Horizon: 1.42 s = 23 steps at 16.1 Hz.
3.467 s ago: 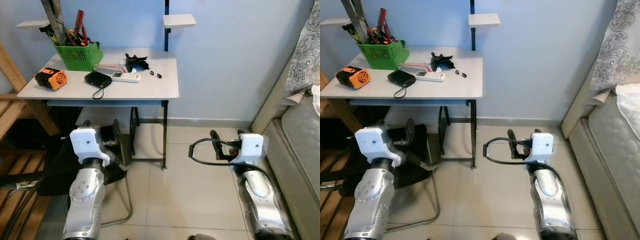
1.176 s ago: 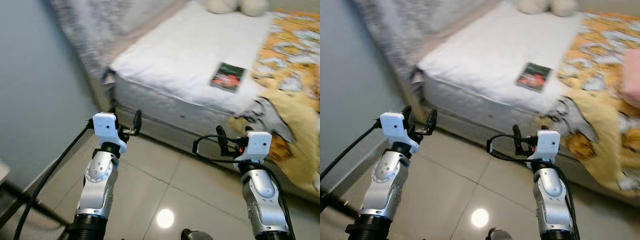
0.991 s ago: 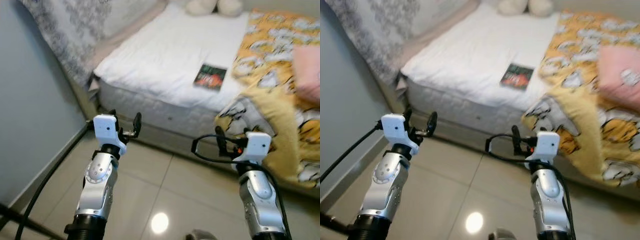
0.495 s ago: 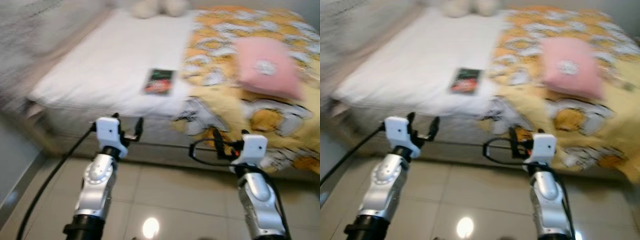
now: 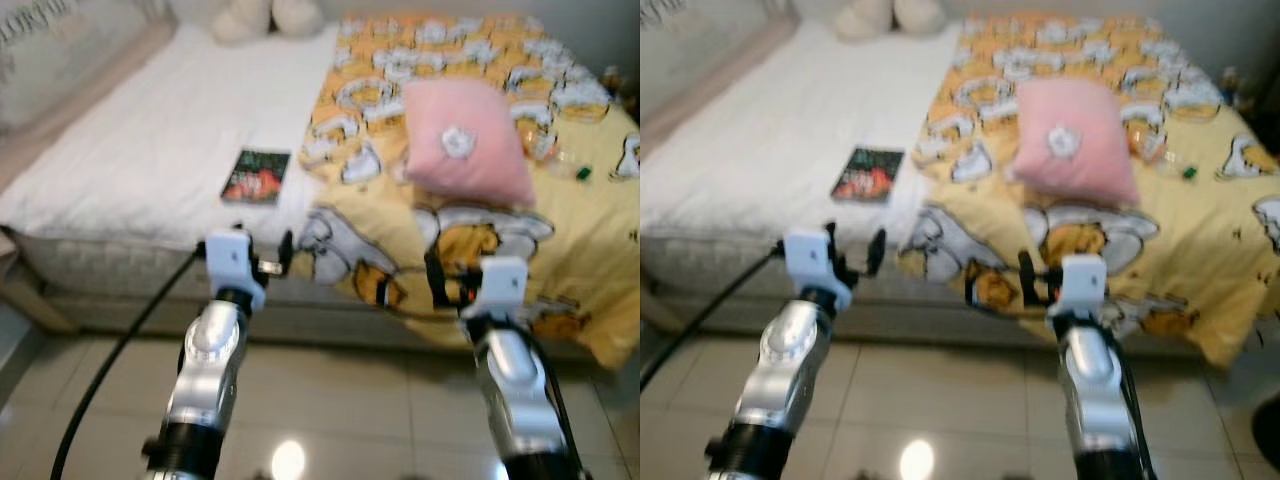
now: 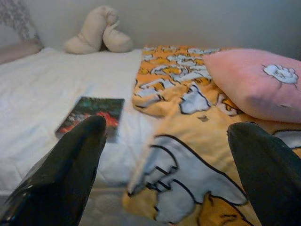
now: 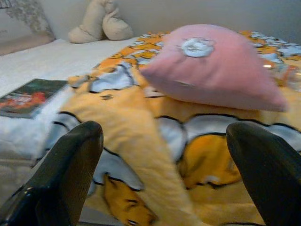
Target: Clean up the room
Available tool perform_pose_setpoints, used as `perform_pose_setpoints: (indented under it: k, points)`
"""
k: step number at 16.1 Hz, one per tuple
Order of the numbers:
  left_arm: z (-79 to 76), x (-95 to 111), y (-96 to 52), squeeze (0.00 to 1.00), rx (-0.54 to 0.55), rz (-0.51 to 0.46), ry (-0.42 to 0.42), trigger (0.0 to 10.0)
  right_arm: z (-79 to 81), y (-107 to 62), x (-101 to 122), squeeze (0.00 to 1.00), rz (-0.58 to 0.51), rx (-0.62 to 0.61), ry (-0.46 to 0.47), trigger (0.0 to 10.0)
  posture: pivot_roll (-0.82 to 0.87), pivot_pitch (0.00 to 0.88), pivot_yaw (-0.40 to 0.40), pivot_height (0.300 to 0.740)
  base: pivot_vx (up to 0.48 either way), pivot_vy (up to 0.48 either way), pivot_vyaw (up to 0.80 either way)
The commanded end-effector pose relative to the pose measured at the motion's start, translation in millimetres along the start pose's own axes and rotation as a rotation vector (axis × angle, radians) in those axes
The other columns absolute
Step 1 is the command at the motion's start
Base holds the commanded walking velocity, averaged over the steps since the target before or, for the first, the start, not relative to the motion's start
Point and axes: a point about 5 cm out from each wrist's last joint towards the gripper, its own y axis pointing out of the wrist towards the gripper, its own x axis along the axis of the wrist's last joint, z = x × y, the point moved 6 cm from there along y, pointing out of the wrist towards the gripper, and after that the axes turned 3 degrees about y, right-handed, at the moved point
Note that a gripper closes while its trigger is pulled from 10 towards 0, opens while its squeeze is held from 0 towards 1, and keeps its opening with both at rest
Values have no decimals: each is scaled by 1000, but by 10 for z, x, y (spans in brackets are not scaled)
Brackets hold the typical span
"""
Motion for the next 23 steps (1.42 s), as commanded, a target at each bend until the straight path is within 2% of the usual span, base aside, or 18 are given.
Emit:
perform_pose_setpoints:
  k: [1, 3, 4, 7, 12, 14, 15, 16, 17, 20, 23]
  points:
    - [11, -30, -4, 0, 13, 14, -13, 10000, -68, 21, 51, 0, -7, -7, -25, 10000, -167, 0, 61, 736, 292, -379, 0]
    - [74, -59, -29, 0, 37, 21, -29, 10000, -86, 13, 70, 0, -15, -6, -43, 10000, -167, 0, 59, 736, 292, -379, 631]
    - [67, -8, -48, 0, 26, -4, -26, 10000, -132, -41, 87, 0, -32, -23, -37, 10000, -167, 0, 58, 736, 296, -375, 650]
    - [14, 63, -74, 0, -4, -29, 4, 10000, -121, -129, 43, 0, -26, -9, -50, 10000, -162, 0, 56, 736, 294, -376, 638]
    - [-26, 67, -93, 0, -37, -30, 24, 10000, -106, -156, 0, 0, -10, -8, -42, 10000, -154, 0, 62, 740, 293, -376, 570]
    - [-11, 16, -204, 0, -67, -11, 43, 10000, -147, -267, -60, 0, 11, -20, -34, 10000, -157, 0, 60, 740, 294, -377, 447]
    - [4, -282, -616, 0, -178, 109, 24, 10000, -199, -524, -182, 0, 59, -5, -45, 10000, -155, 0, 66, 740, 319, -352, 0]
    - [-61, -352, -729, 0, -229, 139, 16, 10000, -182, -566, -235, 0, 78, 18, -56, 10000, -143, 0, 53, 740, 244, 0, 0]
    - [-119, -314, -736, 0, -244, 125, 12, 10000, -154, -563, -272, 0, 97, 49, -74, 10000, -135, 0, 49, 740, 0, 0, 0]
    - [-35, -135, -490, 0, -149, 49, 2, 10000, -156, -450, -197, 0, 74, 45, -74, 10000, -129, 0, 39, 740, 0, -160, 0]
    - [-135, -54, -442, 0, -199, 24, 22, 10000, -118, -317, -63, 0, 26, 57, -96, 10000, -139, 0, 42, 740, 0, -317, 0]
